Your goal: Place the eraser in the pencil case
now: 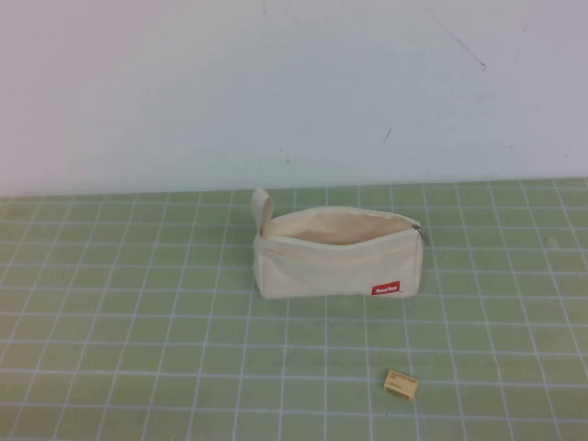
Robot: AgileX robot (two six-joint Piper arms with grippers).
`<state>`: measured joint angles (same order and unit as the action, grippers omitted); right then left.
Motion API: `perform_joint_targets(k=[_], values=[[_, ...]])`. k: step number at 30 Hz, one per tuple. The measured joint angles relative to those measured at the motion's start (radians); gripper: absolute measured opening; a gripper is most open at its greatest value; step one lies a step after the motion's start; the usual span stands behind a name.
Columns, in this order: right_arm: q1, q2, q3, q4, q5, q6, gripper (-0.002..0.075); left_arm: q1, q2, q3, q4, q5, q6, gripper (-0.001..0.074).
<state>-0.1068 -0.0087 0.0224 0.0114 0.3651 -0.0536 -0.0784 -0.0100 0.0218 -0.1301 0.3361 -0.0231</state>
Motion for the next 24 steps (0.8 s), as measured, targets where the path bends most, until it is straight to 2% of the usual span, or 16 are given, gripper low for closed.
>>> perform_joint_targets(k=[24], values=[[0.000,0.000,0.000,0.002,-0.011,0.000,-0.0001,0.000,0.000,0.000,0.000,0.000,0.000,-0.0001]])
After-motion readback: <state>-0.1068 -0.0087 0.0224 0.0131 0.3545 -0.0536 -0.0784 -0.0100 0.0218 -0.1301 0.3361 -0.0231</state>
